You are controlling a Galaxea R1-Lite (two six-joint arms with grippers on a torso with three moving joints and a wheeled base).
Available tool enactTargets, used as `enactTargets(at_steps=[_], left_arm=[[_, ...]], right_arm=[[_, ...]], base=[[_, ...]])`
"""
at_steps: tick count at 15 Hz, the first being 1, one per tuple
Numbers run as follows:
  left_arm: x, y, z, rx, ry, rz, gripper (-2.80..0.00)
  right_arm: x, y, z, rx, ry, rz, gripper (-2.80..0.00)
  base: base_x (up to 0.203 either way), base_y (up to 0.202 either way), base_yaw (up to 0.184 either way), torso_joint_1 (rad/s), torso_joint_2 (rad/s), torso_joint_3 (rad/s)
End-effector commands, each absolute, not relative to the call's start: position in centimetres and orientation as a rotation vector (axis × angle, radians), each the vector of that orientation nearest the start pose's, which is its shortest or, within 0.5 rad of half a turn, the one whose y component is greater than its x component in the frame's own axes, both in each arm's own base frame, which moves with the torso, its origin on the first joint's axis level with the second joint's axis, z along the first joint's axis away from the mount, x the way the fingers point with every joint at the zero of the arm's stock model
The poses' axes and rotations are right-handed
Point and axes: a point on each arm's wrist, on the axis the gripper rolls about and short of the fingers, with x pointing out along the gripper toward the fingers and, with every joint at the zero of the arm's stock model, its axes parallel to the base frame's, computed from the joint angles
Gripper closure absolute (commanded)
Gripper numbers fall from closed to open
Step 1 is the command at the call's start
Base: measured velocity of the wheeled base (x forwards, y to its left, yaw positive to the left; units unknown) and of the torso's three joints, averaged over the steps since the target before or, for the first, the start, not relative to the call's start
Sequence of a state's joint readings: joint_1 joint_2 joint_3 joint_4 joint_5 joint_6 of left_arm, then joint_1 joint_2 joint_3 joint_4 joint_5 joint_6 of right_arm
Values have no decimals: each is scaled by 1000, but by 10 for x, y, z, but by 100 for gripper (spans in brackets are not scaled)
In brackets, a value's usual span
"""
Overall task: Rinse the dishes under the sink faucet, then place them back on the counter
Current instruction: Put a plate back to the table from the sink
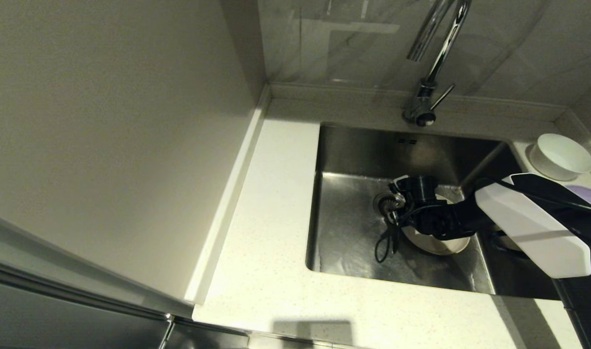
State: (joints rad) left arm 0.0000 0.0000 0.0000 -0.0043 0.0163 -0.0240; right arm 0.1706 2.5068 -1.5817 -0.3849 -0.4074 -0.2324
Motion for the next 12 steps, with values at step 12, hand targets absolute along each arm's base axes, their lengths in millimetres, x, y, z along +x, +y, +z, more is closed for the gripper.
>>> enactTargets(at_steps=[12], left_arm=[[-23, 0, 76, -25, -6, 17, 0]], right_arm=[[474, 66, 68, -360, 483, -213, -280]], base=[[0, 0, 0, 0, 0, 0]])
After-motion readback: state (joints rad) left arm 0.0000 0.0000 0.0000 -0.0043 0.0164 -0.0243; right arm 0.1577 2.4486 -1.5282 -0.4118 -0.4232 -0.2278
